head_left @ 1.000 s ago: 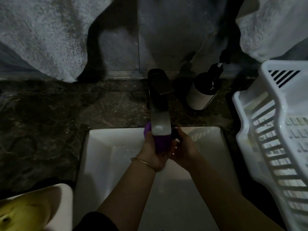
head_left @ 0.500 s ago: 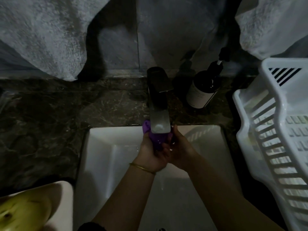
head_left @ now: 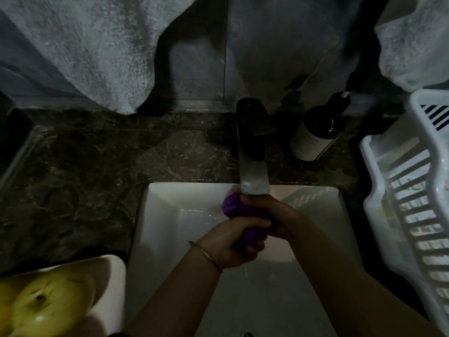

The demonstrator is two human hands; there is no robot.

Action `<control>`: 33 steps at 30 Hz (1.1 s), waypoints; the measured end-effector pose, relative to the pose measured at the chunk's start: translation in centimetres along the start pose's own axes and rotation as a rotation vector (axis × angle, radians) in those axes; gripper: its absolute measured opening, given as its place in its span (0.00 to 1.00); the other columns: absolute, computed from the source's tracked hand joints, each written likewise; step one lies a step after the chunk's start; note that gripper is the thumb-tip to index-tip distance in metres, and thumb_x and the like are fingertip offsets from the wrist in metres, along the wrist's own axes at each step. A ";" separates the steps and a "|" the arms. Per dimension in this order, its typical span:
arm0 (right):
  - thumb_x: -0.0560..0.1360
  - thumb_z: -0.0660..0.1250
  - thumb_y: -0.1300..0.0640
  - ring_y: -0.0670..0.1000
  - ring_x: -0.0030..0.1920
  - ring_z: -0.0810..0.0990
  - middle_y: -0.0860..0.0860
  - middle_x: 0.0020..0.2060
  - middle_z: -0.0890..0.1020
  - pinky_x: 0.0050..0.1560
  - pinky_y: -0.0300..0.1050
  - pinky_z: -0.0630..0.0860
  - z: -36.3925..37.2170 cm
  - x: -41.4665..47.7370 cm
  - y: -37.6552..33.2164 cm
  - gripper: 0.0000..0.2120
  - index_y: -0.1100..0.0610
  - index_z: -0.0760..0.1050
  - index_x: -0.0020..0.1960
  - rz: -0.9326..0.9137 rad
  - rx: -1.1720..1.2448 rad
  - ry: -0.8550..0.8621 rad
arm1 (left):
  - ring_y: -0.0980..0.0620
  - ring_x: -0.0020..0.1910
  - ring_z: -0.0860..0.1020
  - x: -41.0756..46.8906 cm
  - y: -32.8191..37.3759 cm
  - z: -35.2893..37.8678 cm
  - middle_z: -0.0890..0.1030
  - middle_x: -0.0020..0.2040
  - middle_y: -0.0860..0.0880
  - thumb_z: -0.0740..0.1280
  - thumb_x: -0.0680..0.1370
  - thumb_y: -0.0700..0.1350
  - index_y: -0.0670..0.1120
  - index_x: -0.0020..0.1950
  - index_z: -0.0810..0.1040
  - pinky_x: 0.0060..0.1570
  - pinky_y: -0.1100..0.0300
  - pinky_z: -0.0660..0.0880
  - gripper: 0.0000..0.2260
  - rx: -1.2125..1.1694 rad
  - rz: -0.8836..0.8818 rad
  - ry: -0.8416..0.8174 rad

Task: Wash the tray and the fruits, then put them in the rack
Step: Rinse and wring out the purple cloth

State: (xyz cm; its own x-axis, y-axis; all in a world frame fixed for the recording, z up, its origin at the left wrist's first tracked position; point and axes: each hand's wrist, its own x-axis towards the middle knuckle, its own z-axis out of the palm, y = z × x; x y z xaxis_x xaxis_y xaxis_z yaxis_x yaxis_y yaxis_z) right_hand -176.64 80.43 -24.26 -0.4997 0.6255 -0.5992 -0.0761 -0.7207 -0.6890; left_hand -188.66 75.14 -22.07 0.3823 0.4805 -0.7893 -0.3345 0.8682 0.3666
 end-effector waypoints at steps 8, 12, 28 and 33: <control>0.68 0.76 0.54 0.55 0.54 0.79 0.55 0.51 0.81 0.59 0.55 0.76 2.9 2.4 0.6 0.19 0.56 0.77 0.56 -0.072 -0.442 0.376 | 0.46 0.45 0.79 4.3 -2.6 0.2 0.80 0.46 0.44 0.62 0.79 0.44 0.44 0.54 0.77 0.38 0.61 0.69 0.07 1.220 0.425 0.538; 0.73 0.71 0.55 0.52 0.49 0.75 0.49 0.41 0.76 0.56 0.47 0.73 3.3 1.8 0.6 0.09 0.48 0.71 0.41 -0.124 -0.471 0.529 | 0.49 0.49 0.79 4.8 -3.3 -0.3 0.81 0.52 0.47 0.62 0.79 0.50 0.47 0.59 0.76 0.45 0.61 0.73 0.12 1.347 0.428 0.665; 0.77 0.61 0.64 0.64 0.50 0.79 0.63 0.47 0.80 0.57 0.60 0.75 1.1 -1.1 -4.6 0.08 0.62 0.77 0.42 -0.212 -0.352 0.823 | 0.44 0.42 0.73 2.6 1.9 1.2 0.75 0.44 0.42 0.59 0.81 0.51 0.43 0.49 0.74 0.46 0.49 0.75 0.12 -0.474 0.097 0.168; 0.79 0.60 0.45 0.57 0.49 0.81 0.58 0.44 0.82 0.55 0.51 0.76 2.9 -2.4 -8.7 0.16 0.56 0.77 0.46 -0.353 -0.172 0.749 | 0.44 0.40 0.74 2.2 3.7 2.6 0.76 0.42 0.41 0.56 0.83 0.47 0.40 0.45 0.73 0.29 0.53 0.78 0.14 -0.634 0.162 0.117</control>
State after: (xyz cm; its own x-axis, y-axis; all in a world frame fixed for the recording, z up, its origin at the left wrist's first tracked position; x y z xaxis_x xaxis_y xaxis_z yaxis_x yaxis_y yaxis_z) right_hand -177.29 84.34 -15.63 0.2372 0.8821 -0.4070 0.0425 -0.4280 -0.9028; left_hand -186.84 79.68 -21.18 0.2005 0.5508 -0.8102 -0.8357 0.5278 0.1520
